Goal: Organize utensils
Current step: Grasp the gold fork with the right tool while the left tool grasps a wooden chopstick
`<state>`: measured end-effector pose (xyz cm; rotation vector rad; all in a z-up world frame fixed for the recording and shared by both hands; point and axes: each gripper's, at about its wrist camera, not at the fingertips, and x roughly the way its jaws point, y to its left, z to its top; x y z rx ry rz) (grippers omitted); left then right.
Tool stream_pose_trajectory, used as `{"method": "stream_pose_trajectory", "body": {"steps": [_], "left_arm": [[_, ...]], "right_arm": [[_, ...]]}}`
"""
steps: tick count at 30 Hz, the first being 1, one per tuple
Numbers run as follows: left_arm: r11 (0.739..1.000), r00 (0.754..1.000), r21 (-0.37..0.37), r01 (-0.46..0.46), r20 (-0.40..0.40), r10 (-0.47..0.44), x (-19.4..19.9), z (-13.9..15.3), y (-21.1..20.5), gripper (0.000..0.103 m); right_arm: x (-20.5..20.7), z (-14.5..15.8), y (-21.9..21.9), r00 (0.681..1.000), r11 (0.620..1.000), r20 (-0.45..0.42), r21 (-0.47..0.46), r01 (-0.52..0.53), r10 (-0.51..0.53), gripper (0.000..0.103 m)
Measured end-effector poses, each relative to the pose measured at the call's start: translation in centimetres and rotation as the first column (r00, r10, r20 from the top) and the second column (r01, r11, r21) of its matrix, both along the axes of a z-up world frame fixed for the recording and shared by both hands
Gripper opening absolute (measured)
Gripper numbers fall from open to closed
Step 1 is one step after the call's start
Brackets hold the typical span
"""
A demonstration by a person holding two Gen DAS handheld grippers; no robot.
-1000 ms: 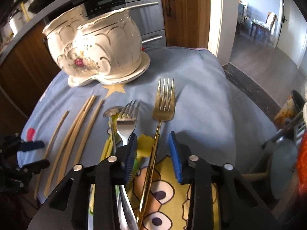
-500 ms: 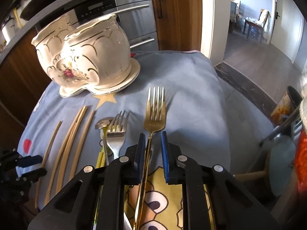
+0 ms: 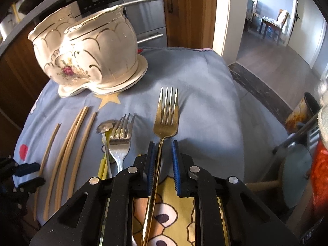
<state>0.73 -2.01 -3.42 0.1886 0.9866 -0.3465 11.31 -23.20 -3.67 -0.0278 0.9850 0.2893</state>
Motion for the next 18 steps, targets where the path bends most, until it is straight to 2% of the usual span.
{"method": "stream_pose_trajectory", "body": {"steps": [4, 6, 7, 8, 10, 11, 14, 18], "left_arm": [[1.0, 1.0, 0.0, 0.012, 0.0, -0.012, 0.1, -0.1, 0.2, 0.025], [1.0, 1.0, -0.002, 0.006, 0.001, -0.006, 0.2, -0.1, 0.1, 0.025], [1.0, 1.0, 0.002, 0.006, 0.007, -0.006, 0.3, -0.1, 0.0, 0.024], [1.0, 1.0, 0.005, 0.006, 0.014, -0.006, 0.3, -0.2, 0.0, 0.022], [1.0, 1.0, 0.0, 0.001, 0.021, -0.001, 0.4, -0.2, 0.2, 0.012], [1.0, 1.0, -0.007, -0.003, 0.02, 0.003, 0.4, -0.2, 0.3, 0.011], [1.0, 1.0, -0.03, 0.0, 0.017, 0.0, 0.7, -0.1, 0.8, 0.01], [1.0, 1.0, -0.016, -0.001, 0.03, 0.001, 0.9, 0.0, 1.0, 0.007]], "right_arm": [[-0.2, 0.0, 0.0, 1.0, 1.0, 0.006, 0.003, 0.001, -0.001, 0.017], [-0.4, -0.2, 0.3, 1.0, 1.0, 0.023, -0.004, 0.001, -0.001, 0.016], [-0.5, -0.2, 0.4, 0.999, 1.0, 0.031, -0.004, -0.008, 0.008, 0.011], [-0.5, -0.3, 0.4, 0.999, 1.0, 0.035, -0.002, -0.011, 0.011, 0.009], [-0.5, -0.3, 0.3, 0.999, 1.0, 0.04, 0.018, -0.008, 0.007, 0.008], [-0.5, -0.3, 0.2, 0.999, 0.999, 0.043, 0.033, -0.01, 0.009, 0.006], [-1.2, 0.5, 0.0, 0.995, 0.999, 0.099, 0.041, -0.01, 0.006, 0.006], [-2.7, 2.8, -0.3, 0.977, 0.997, 0.214, 0.075, -0.026, 0.009, 0.006]]}}
